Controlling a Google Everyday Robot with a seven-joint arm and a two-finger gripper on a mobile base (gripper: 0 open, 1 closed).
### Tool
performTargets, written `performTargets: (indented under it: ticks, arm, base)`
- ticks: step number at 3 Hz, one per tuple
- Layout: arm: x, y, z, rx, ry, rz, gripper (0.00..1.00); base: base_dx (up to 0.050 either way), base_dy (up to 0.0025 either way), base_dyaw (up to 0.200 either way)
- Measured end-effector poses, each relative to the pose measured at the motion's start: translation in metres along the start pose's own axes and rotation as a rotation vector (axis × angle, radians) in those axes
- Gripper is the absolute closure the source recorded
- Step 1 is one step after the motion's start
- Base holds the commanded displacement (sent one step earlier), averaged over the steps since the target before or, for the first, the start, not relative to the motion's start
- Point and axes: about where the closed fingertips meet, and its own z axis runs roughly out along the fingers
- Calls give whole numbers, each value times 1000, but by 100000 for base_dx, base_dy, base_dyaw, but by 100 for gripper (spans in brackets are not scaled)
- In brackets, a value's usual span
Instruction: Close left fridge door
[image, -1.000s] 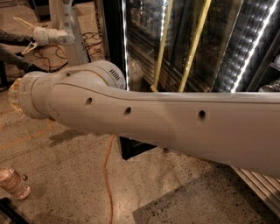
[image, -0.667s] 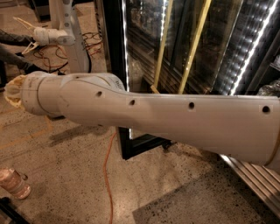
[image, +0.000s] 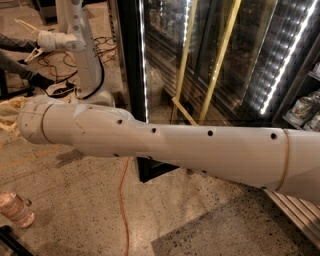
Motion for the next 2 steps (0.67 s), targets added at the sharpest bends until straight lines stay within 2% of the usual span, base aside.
performTargets:
  ticks: [1,2]
  arm:
    - [-2,0,0,-1,1,-5,100]
    - [0,-3,-2,43,35,-24,100]
  base:
    - [0,0,0]
    - [0,0,0]
